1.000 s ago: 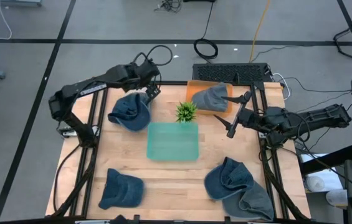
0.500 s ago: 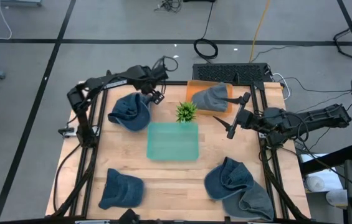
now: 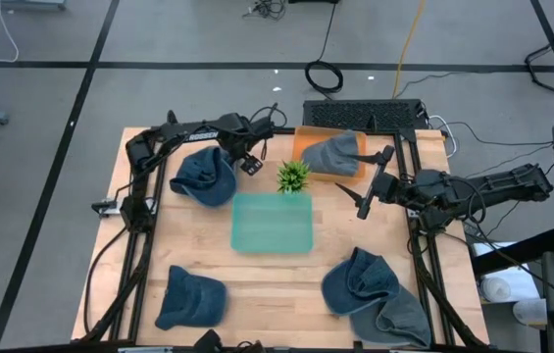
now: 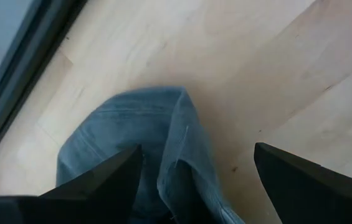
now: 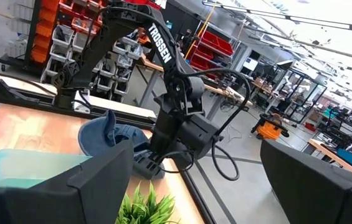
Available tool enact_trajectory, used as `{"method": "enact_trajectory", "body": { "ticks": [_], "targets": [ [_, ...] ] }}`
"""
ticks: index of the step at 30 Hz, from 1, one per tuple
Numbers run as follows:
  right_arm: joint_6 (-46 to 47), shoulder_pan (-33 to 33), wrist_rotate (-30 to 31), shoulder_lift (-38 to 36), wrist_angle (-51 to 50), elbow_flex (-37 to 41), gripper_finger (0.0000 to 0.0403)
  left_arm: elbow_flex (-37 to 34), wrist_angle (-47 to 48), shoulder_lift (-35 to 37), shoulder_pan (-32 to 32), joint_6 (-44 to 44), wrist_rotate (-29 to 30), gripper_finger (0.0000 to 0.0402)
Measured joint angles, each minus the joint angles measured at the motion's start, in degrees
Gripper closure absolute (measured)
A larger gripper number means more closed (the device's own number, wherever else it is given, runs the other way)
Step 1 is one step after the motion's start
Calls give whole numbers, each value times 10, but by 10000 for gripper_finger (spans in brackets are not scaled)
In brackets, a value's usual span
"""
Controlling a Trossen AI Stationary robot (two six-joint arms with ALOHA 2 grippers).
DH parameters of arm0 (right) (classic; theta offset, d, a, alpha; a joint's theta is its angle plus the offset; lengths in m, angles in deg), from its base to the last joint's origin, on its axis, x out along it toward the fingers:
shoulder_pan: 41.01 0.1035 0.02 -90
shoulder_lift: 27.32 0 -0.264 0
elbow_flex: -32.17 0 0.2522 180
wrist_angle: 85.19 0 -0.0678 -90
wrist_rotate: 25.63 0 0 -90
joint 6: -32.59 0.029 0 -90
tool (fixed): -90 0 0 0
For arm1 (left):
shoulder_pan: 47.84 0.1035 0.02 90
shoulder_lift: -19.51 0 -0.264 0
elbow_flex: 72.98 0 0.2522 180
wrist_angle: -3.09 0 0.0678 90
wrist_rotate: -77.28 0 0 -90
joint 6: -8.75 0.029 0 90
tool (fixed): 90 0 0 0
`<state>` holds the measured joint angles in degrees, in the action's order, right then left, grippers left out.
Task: Pick & Place hat
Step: Put the top gray cap into the orange bin
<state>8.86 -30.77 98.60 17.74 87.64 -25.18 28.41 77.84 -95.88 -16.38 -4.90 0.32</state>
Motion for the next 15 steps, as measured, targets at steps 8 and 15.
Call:
{"method": "enact_trajectory", "body": {
  "ticks": [8,15],
  "targets": [
    [-14,0,0,0,0,0,64,0,22,-8,2,-2,-11,132],
    [-14,0,0,0,0,0,64,0,20,-9,2,-3,-11,194]
  ]
}}
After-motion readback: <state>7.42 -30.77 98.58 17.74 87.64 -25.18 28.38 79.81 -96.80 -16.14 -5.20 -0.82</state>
